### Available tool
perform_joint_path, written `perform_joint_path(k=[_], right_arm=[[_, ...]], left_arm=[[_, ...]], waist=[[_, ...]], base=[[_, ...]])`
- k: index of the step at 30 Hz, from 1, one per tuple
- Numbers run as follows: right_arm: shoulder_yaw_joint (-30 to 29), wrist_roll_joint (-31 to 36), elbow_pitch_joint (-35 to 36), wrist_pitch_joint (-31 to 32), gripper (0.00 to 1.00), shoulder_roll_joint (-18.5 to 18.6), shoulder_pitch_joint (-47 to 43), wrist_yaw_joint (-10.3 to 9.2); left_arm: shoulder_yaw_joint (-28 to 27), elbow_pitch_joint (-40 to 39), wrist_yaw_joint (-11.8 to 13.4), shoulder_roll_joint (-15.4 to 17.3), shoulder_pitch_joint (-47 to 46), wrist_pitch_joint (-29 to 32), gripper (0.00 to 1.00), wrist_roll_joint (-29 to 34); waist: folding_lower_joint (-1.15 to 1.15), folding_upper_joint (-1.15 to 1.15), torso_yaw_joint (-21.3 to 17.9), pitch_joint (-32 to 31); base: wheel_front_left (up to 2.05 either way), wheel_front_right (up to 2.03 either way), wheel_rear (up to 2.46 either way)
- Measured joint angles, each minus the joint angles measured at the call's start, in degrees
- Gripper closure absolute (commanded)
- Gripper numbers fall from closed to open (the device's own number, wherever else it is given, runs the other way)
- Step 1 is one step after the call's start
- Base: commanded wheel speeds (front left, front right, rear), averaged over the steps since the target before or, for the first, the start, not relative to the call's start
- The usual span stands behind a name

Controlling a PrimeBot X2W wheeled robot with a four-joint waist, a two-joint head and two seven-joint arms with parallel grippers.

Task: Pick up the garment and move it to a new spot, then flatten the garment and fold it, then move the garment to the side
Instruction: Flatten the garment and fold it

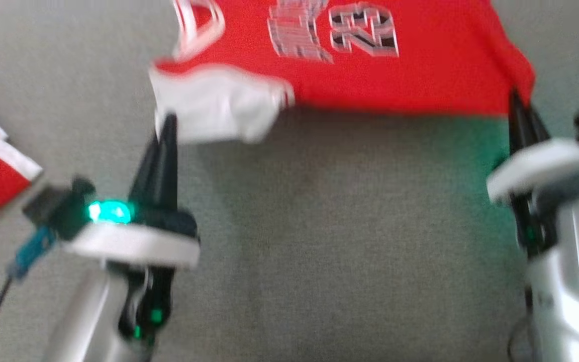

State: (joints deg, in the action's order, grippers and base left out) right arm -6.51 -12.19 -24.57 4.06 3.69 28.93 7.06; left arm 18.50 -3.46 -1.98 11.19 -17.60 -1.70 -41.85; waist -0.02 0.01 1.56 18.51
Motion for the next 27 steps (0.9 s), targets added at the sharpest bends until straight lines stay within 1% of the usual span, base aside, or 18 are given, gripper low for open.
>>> perform_joint_path(k=[4, 8, 11, 13, 15, 17, 20, 23, 27], right_arm=[[-1.03, -2.93, 11.04, 4.74, 1.00, -0.52, -11.69, 0.00], [-2.45, -4.65, 21.85, 9.34, 1.00, -1.02, -22.67, 0.00], [-4.02, -5.14, 27.54, 12.39, 1.00, -1.13, -29.51, 0.00], [-4.72, -5.87, 29.93, 13.93, 1.00, -1.15, -33.39, 0.00], [-4.88, -7.24, 31.05, 15.84, 1.00, -1.27, -37.17, 0.00], [-4.86, -7.44, 30.51, 16.66, 1.00, -1.38, -38.10, 0.00], [-4.85, -7.23, 27.89, 17.15, 1.00, -1.38, -38.00, 0.00], [-4.78, -7.04, 25.41, 17.64, 1.00, -1.40, -37.77, 0.00], [-4.77, -6.98, 22.39, 18.44, 1.00, -1.40, -37.34, 0.00]], left_arm=[[0.59, -7.30, 2.16, 1.59, 9.03, 2.30, 1.00, -0.66], [0.75, -14.13, 5.19, 3.78, 17.67, 4.21, 1.00, -0.60], [1.19, -18.01, 6.95, 5.00, 23.62, 5.63, 1.00, -0.60], [1.89, -19.50, 7.64, 5.82, 27.19, 6.48, 1.00, -0.62], [2.37, -19.42, 8.10, 6.45, 30.73, 7.27, 1.00, -1.08], [3.10, -18.57, 8.08, 6.57, 31.24, 7.53, 1.00, -1.13], [4.25, -16.17, 7.87, 6.38, 30.98, 7.60, 1.00, -1.44], [5.08, -12.88, 7.17, 6.19, 30.55, 7.76, 1.00, -1.46], [6.51, -8.48, 5.24, 5.91, 27.10, 9.36, 1.00, -1.77]], waist=[[-0.01, 0.00, 0.27, -4.80], [0.00, 0.00, 0.54, -8.75], [0.00, 0.00, 0.81, -10.61], [0.00, 0.00, 0.96, -11.25], [0.02, 0.00, 0.86, -11.59], [0.02, 0.00, 0.80, -11.67], [0.02, 0.00, 0.83, -11.74], [0.02, 0.00, 0.95, -11.68], [0.02, 0.00, 1.58, -11.76]], base=[[0.00, 0.00, 0.00], [0.00, 0.00, 0.00], [0.00, 0.00, 0.00], [0.00, 0.00, 0.00], [0.00, 0.00, 0.00], [0.00, 0.00, 0.00], [0.00, 0.00, 0.00], [0.00, 0.00, 0.00], [0.00, 0.00, 0.00]])
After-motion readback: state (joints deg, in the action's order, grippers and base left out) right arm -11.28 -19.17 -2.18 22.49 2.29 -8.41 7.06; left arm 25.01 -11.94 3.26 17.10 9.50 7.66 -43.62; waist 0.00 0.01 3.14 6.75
